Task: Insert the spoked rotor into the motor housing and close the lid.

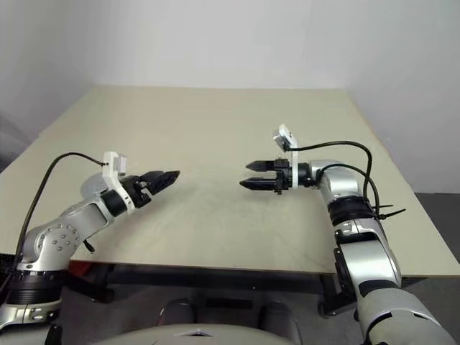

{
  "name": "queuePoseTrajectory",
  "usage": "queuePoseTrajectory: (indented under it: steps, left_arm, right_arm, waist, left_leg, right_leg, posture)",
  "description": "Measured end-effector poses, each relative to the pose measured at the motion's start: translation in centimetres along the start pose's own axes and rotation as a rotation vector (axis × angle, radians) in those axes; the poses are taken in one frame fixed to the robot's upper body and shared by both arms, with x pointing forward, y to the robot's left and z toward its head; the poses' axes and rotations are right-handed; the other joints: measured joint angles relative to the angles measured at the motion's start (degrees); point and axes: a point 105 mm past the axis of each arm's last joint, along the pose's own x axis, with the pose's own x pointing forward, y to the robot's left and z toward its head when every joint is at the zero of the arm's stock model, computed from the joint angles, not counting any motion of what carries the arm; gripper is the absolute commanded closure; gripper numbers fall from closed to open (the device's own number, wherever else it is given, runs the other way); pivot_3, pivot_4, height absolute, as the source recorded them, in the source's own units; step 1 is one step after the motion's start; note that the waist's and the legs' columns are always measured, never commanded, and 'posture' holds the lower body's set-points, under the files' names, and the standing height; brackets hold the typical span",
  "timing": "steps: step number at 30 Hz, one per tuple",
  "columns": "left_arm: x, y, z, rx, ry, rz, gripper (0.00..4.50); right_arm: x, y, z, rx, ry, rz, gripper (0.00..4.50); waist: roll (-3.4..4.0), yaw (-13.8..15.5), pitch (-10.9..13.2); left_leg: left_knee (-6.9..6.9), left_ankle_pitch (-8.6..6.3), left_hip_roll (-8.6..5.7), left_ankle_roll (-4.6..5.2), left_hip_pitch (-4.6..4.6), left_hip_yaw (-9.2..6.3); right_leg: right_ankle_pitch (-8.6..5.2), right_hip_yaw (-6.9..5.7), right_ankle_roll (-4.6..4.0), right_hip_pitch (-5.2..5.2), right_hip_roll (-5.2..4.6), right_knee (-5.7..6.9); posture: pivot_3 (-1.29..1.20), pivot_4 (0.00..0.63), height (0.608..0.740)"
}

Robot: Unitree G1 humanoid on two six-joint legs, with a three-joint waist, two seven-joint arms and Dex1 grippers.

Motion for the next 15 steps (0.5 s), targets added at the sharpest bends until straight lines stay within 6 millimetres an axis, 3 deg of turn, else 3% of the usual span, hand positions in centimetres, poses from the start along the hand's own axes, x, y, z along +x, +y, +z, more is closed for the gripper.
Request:
queuePoseTrajectory:
  steps: [4, 15]
  left_arm:
    - [0.04, 0.2, -0.13, 0.009, 0.011, -0.013, 0.01]
    - [0.52, -0.03, -0.25, 0.011, 0.009, -0.03, 0.01]
  right_arm:
    - [0.03, 0.5, -1.06, 0.005, 0.033, 0.025, 0.0]
    - [0.81, -0.05, -1.15, -0.026, 0.029, -0.023, 0.0]
  waist:
    - [0.01, 0.02, 0.0]
    - [0.01, 0.0, 0.0]
  left_leg:
    - [0.0, 0.01, -0.01, 0.04, -0.02, 0.0]
    - [0.0, 0.0, -0.02, 0.09, -0.03, 0.0]
  right_leg:
    - [0.0, 0.0, -0.01, 0.0, -0.01, -0.01]
    - [0.0, 0.0, -0.01, -0.01, -0.02, -0.03]
  posture:
    - [0.0, 0.0, 0.74]
    - [0.0, 0.0, 0.74]
